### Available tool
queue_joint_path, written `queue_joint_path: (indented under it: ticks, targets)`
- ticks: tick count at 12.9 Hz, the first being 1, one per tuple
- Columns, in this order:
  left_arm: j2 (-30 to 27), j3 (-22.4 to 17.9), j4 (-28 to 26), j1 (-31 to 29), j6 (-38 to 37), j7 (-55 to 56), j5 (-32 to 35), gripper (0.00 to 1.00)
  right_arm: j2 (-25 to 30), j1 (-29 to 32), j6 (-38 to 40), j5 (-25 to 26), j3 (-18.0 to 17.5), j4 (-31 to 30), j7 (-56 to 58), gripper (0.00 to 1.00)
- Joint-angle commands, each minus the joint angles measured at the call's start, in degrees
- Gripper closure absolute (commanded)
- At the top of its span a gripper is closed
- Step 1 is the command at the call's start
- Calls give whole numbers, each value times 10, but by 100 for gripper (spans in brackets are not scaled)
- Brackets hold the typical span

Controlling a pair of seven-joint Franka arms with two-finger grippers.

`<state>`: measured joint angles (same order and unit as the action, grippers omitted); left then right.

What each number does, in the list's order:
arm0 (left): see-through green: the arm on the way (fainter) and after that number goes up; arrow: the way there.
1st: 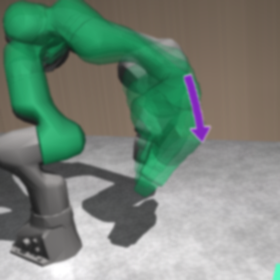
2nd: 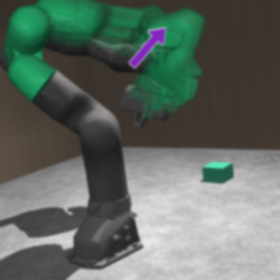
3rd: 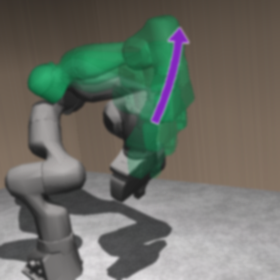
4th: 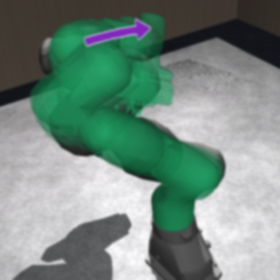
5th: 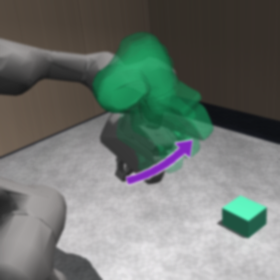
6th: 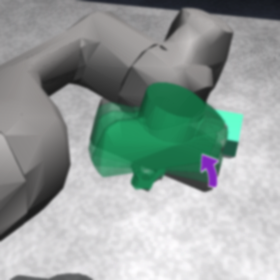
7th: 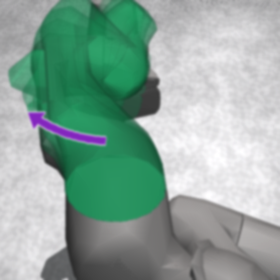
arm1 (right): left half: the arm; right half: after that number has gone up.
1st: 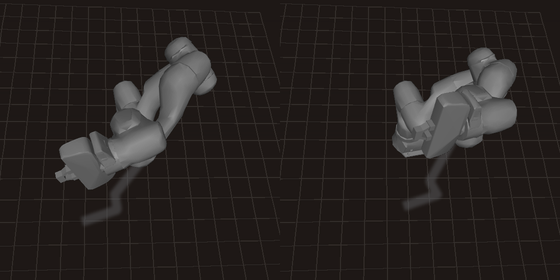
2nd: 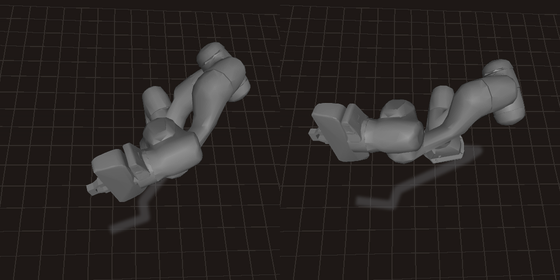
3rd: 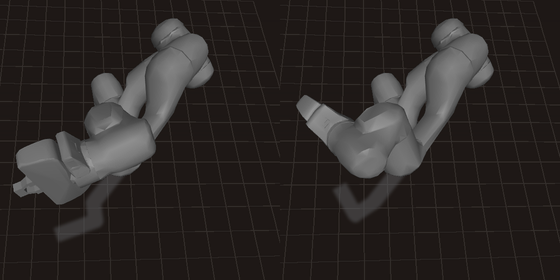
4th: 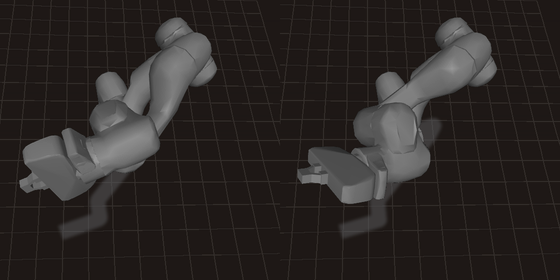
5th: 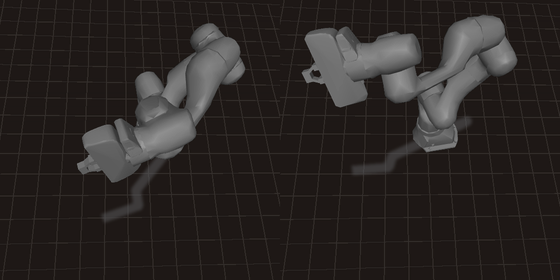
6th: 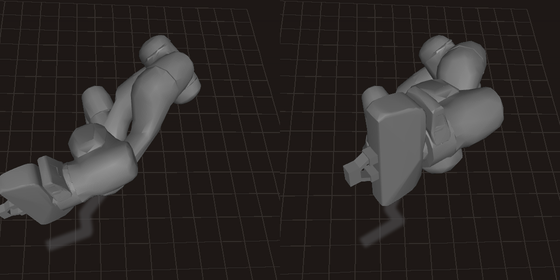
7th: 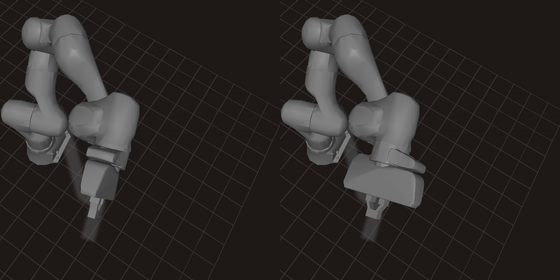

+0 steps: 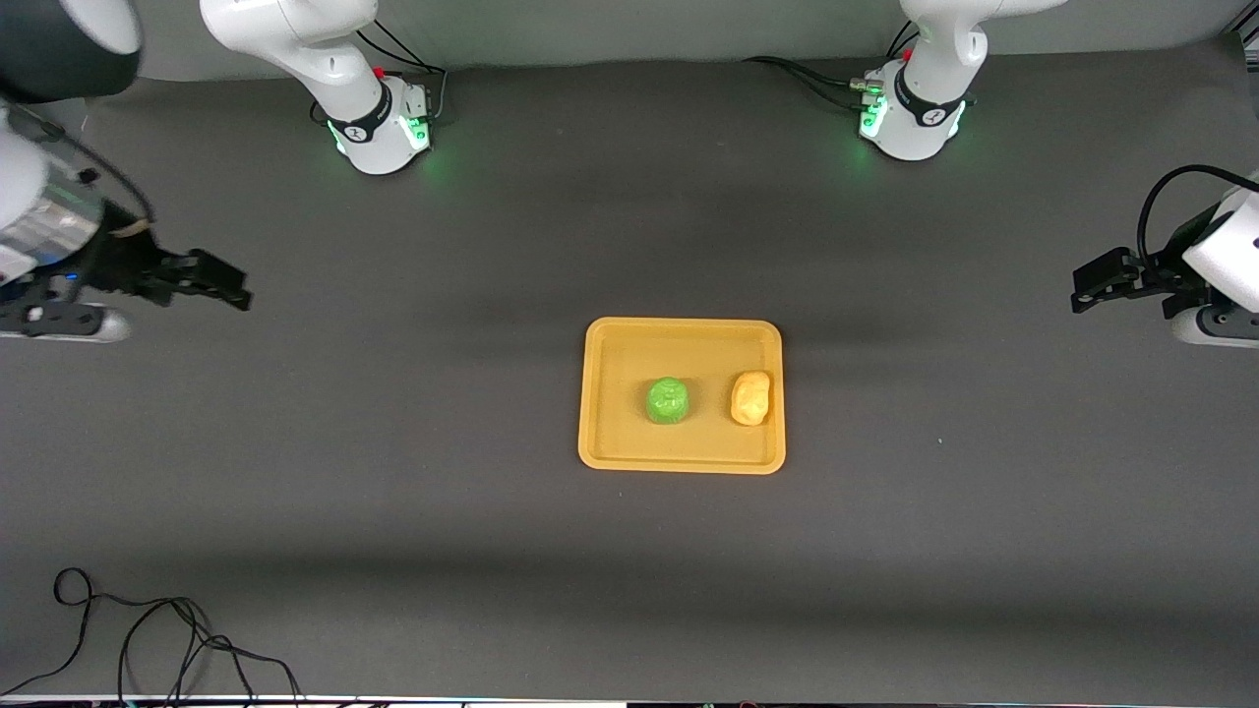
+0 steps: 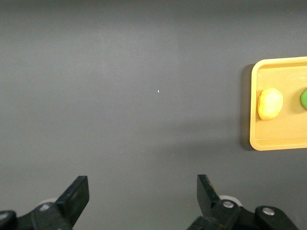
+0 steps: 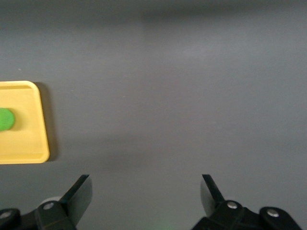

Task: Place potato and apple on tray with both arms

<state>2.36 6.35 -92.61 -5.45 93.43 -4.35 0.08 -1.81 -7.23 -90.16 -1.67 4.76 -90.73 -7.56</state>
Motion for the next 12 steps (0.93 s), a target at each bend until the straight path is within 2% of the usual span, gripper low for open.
queue_joint_path:
  ticks: [1,7,10,12]
  targets:
    - [-4,2,-4,-4,5,-8,1,0,11,55,-22,12,-19,-16,65,0]
    - [-3,2,-9,-4,20,-8,1,0,1,61,-23,12,-14,-9,78,0]
    - [-4,2,-12,-4,21,-8,1,0,2,100,-20,12,-54,-8,78,0]
    - [-4,2,-12,-3,19,-8,1,0,4,98,-20,13,-55,-6,76,0]
